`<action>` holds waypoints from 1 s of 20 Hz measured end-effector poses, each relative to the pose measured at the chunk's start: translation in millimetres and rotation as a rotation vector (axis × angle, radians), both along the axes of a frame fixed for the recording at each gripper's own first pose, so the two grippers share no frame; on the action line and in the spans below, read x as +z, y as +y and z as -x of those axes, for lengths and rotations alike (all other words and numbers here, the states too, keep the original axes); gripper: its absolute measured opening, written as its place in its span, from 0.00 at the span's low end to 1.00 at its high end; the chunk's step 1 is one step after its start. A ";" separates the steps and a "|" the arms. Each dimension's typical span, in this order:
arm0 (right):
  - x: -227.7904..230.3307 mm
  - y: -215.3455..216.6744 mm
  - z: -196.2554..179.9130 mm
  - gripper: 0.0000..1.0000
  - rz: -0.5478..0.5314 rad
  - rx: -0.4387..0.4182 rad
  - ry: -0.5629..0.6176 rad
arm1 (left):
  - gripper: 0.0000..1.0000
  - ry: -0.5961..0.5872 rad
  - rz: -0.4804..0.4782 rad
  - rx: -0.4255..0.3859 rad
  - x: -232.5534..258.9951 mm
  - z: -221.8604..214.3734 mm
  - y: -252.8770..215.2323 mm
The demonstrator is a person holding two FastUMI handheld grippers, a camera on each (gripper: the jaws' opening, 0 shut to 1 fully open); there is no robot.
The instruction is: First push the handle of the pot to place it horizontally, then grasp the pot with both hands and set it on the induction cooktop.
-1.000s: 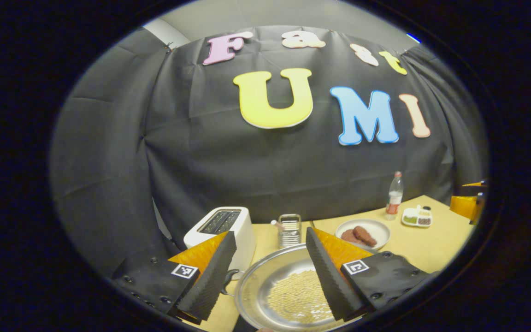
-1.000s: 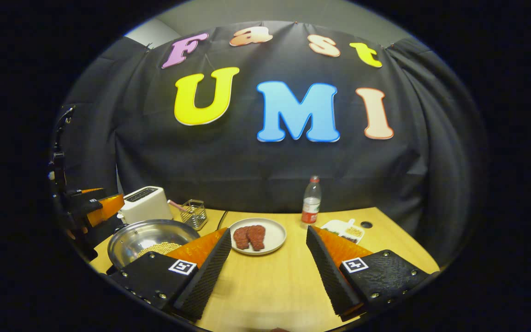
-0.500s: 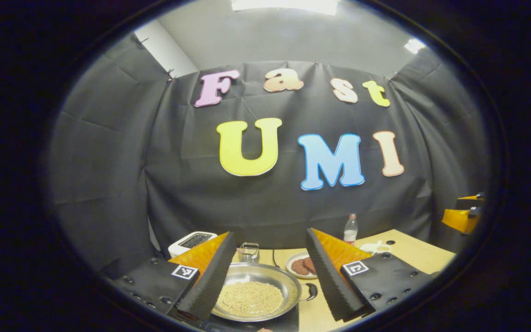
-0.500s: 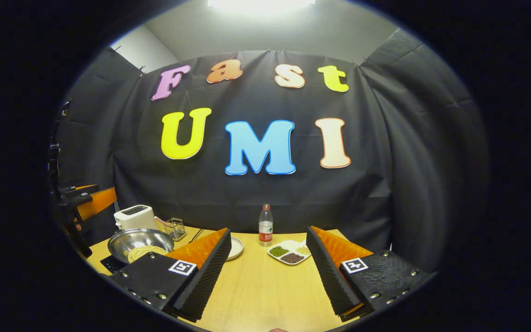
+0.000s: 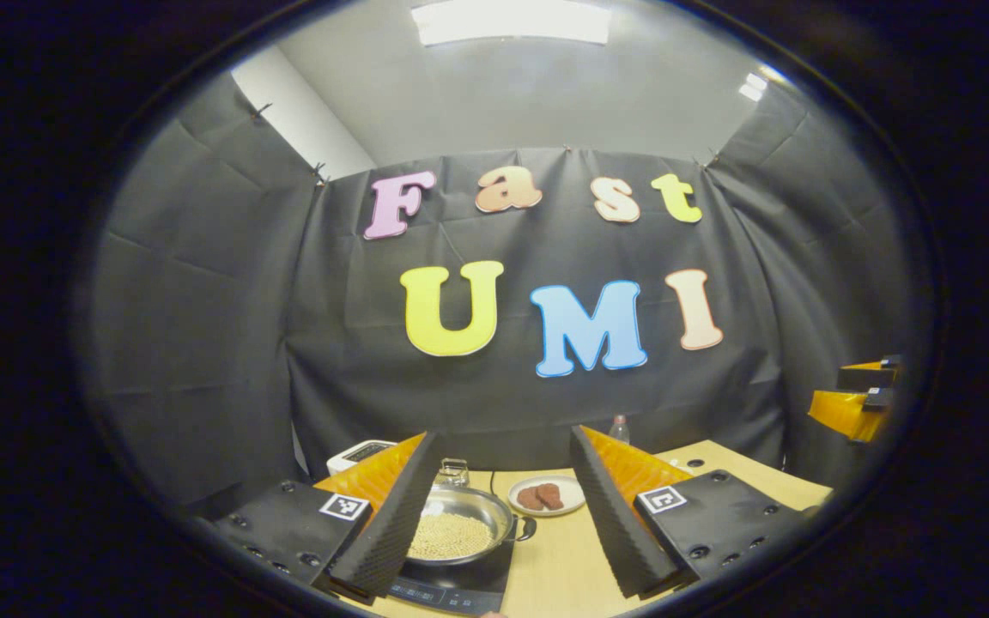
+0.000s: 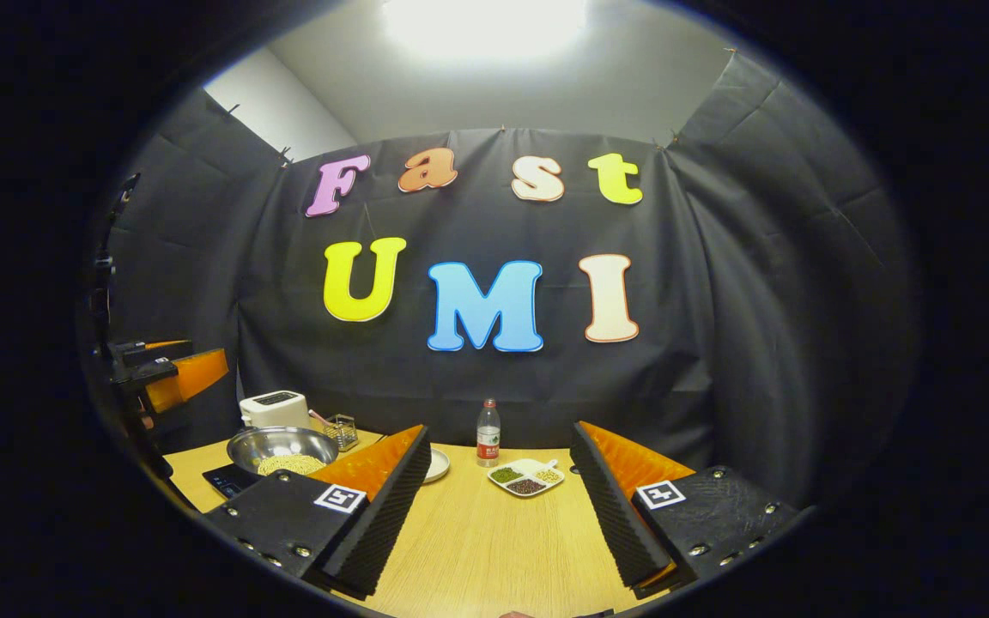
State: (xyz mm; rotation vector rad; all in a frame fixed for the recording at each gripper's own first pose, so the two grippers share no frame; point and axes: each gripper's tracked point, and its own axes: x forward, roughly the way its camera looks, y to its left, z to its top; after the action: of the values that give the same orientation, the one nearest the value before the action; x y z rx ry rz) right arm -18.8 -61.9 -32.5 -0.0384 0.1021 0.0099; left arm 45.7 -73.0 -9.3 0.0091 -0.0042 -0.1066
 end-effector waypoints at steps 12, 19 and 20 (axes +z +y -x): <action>11.2 12.6 27.0 0.99 -0.021 -0.062 0.003 | 1.00 -0.029 -0.010 -0.016 12.9 39.2 36.1; 19.8 18.2 27.9 0.99 0.000 -0.063 -0.009 | 0.98 -0.024 0.028 0.001 10.0 45.4 50.7; 19.9 18.8 27.5 0.99 0.001 -0.063 -0.010 | 0.98 -0.025 0.029 0.001 10.2 44.8 51.2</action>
State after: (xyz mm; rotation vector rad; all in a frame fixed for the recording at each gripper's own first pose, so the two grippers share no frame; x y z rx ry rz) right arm -46.3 -43.1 -12.6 -0.0362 0.0936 -0.0537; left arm 1.0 -21.9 0.9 -0.0187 -0.0308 -0.1049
